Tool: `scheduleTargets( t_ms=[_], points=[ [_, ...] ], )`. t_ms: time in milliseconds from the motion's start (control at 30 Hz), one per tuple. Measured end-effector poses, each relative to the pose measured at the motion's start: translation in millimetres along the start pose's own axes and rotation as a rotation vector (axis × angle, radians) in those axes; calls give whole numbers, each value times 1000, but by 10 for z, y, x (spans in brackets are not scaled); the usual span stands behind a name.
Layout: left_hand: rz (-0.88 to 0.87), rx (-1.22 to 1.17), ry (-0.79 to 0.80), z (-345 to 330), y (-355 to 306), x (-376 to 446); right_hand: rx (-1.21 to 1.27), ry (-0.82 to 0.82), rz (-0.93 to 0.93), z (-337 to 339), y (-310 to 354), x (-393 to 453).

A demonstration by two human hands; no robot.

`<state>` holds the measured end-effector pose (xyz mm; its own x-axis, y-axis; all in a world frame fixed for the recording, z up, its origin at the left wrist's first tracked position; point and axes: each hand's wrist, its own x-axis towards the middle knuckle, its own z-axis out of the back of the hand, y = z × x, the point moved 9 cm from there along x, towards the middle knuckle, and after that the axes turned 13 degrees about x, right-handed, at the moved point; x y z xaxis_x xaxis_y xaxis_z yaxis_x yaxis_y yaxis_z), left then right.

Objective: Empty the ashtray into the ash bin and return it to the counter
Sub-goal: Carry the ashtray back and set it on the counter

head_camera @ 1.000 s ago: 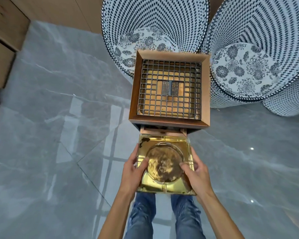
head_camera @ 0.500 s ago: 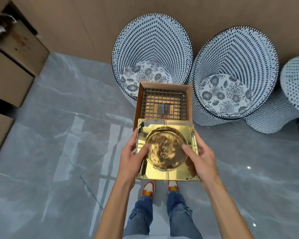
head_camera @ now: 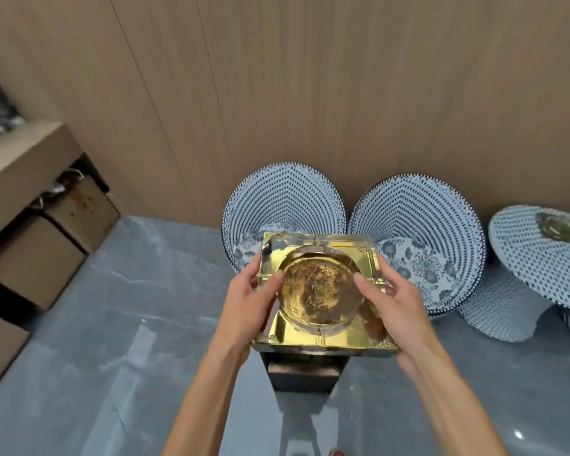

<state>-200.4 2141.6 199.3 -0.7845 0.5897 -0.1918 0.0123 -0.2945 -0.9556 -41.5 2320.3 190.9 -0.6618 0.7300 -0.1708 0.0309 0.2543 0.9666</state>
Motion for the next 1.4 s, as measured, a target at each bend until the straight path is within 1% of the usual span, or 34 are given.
scheduleTargets(
  t_ms=[167,267,433,533,600,767,867,1000,1167,1233,1400],
  points=[
    [-53,-41,-34,153,-437,-24,72,71,50,-188,553,75],
    [-94,-57,-80,261,-672,-55,93,108,101,-331,801,140],
    [-115,-53,-126,456,-900,-133,85,182,70,-565,935,217],
    [-108,-57,-181,610,-930,-240,94,266,82,-785,970,256],
    [-96,-59,-242,729,-896,-335,88,318,86,-937,951,283],
    [-56,-94,-423,1086,-784,-700,36,452,0,-1405,819,243],
    [-22,-94,-552,1319,-676,-1019,57,604,2,-1784,771,101],
    [2,-128,-706,1589,-559,-1516,34,776,-57,-2278,607,-175],
    [79,-136,-914,1895,-341,-2279,-27,1002,-111,-2877,426,-742],
    [107,-137,-995,2031,-228,-2594,-59,1089,-97,-3107,372,-1012],
    [188,-174,-1182,2387,35,-3365,-81,1213,-124,-3671,138,-1677]
  ],
)
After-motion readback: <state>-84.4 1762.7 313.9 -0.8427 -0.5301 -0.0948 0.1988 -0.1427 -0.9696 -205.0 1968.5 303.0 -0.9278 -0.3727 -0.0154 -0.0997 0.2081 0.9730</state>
